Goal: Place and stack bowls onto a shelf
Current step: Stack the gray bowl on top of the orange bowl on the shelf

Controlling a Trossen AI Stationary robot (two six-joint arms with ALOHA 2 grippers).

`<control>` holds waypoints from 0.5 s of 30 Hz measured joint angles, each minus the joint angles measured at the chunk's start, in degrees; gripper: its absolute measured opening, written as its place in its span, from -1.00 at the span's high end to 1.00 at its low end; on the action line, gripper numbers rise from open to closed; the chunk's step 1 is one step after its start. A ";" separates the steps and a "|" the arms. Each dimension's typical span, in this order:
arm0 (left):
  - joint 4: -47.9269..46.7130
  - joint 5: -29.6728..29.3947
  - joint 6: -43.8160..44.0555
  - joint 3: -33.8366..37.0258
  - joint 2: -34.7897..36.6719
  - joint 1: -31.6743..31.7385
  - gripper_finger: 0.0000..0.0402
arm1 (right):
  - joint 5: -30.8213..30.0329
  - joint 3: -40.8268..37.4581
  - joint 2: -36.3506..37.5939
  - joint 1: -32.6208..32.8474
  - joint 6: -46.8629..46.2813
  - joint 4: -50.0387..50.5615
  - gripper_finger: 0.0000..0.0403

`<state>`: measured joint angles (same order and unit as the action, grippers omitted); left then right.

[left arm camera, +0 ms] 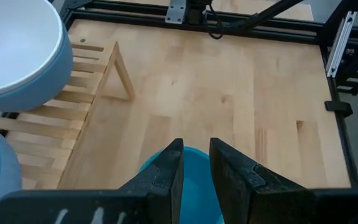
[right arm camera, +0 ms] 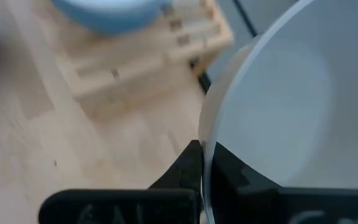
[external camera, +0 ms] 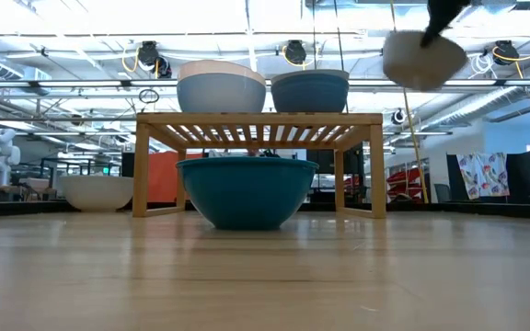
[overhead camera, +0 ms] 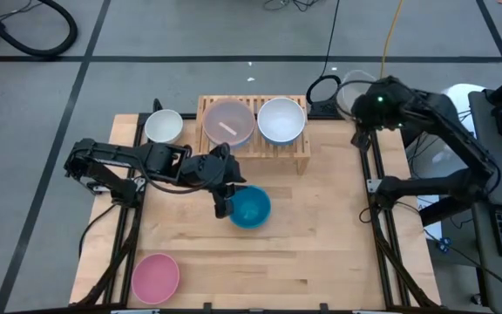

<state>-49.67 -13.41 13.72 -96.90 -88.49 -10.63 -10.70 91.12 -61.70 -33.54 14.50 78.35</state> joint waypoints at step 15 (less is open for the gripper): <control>-3.42 -6.14 4.89 0.04 5.98 -2.94 0.59 | -1.31 27.20 -23.79 13.25 8.13 -0.46 1.00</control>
<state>-53.09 -19.55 18.61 -96.86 -82.51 -13.58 -12.01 118.32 -85.49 -20.29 22.63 77.89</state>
